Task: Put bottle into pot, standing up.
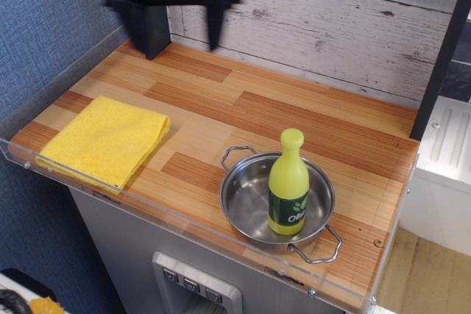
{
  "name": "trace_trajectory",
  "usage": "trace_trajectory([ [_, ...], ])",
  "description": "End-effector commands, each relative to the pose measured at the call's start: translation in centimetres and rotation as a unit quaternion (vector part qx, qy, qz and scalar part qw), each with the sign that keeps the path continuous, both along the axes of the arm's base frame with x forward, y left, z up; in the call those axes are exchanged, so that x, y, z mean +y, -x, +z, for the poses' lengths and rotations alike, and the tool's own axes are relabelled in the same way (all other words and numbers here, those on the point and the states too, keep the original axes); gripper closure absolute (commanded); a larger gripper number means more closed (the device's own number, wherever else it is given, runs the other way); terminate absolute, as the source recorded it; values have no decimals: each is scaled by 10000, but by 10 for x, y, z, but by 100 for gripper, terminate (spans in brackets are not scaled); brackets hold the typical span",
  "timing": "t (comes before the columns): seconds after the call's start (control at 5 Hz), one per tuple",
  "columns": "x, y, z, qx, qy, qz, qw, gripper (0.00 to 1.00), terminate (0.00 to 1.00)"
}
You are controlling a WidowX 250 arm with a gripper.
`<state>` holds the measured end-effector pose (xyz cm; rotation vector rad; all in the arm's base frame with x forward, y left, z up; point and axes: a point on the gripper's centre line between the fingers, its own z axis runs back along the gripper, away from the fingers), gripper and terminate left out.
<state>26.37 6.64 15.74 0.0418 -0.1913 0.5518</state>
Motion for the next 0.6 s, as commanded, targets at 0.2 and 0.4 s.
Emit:
trace_trajectory([
  [0.2,47,-5,-2,-280,62,175,9994,0,0],
  [0.4,47,-5,-2,-280,62,175,9994,0,100],
])
